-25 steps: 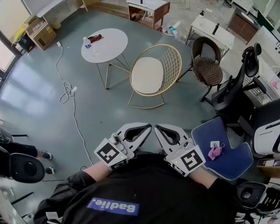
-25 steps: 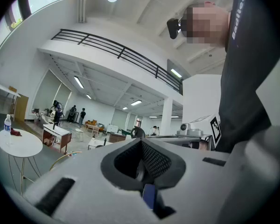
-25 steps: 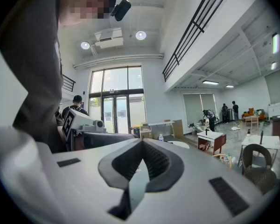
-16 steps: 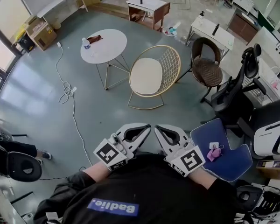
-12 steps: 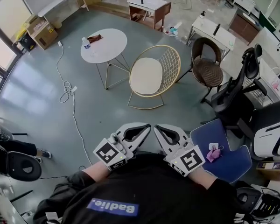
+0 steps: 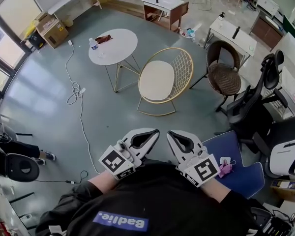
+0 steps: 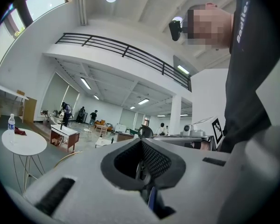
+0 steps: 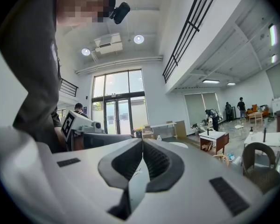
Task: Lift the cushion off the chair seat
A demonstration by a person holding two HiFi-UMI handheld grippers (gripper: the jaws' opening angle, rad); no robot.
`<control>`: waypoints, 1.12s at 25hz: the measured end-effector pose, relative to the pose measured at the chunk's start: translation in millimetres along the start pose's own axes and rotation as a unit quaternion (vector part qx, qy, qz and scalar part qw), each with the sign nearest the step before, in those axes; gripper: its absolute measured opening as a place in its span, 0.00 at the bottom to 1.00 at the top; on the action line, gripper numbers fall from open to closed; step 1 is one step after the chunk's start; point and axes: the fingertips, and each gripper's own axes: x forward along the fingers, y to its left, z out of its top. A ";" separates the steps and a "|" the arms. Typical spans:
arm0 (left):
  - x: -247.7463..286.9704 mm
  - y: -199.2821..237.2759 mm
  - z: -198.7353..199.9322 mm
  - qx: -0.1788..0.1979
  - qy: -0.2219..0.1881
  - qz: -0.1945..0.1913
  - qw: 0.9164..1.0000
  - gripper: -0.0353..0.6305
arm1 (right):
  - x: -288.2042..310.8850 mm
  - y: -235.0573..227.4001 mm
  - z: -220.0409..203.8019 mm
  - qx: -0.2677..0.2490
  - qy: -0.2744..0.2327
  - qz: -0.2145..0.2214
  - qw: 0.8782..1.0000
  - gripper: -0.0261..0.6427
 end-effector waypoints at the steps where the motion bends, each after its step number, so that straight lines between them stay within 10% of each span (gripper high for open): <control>1: 2.3 1.7 -0.8 -0.001 -0.001 0.006 1.000 0.05 | -0.9 -4.5 -0.6 0.002 0.000 0.001 1.000 0.08; 13: 27.9 60.7 -5.5 -0.012 -0.001 0.040 0.999 0.05 | 29.5 -55.9 -6.8 -0.002 0.024 -0.003 1.000 0.08; 28: 66.0 270.8 15.4 -0.037 0.014 -0.001 0.999 0.05 | 209.3 -156.4 9.3 -0.008 0.062 -0.067 0.996 0.08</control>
